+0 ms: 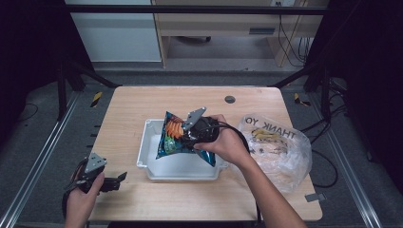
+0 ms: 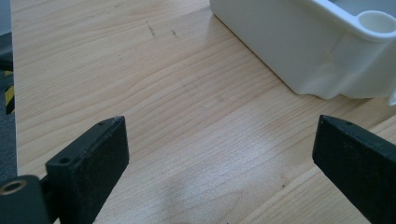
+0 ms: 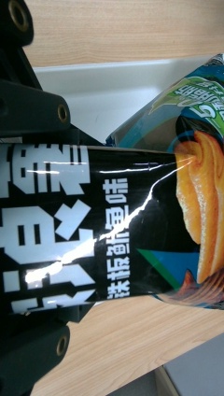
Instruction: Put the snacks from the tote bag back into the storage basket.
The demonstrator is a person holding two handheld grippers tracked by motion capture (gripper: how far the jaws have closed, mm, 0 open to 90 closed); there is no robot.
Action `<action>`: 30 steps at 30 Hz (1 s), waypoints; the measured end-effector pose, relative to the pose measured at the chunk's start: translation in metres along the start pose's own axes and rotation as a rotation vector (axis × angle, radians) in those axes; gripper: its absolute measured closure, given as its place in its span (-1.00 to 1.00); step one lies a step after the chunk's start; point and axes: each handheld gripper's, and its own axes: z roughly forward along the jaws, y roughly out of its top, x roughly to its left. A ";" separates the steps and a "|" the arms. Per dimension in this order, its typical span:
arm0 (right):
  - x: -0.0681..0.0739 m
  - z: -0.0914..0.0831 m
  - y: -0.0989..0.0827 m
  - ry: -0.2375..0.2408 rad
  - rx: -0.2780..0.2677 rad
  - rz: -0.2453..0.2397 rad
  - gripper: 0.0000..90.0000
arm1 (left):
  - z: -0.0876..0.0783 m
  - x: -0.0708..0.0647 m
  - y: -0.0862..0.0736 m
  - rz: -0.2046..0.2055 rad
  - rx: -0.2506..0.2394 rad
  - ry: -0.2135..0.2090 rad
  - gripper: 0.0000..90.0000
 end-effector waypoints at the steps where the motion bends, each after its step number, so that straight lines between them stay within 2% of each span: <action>1: 0.000 0.001 0.000 0.003 0.001 -0.007 -0.02 | 0.000 0.000 0.000 0.000 -0.004 0.002 -0.93; 10: 0.002 0.015 0.003 0.019 0.016 -0.026 -0.02 | 0.002 0.001 0.001 0.001 0.001 -0.002 -0.93; 16: 0.004 0.025 0.003 0.028 0.054 -0.042 -0.02 | 0.001 0.001 0.001 0.001 0.000 -0.001 -0.93; 30: 0.008 0.045 0.007 0.065 0.091 -0.074 -0.02 | 0.002 0.001 0.001 -0.001 0.000 -0.003 -0.93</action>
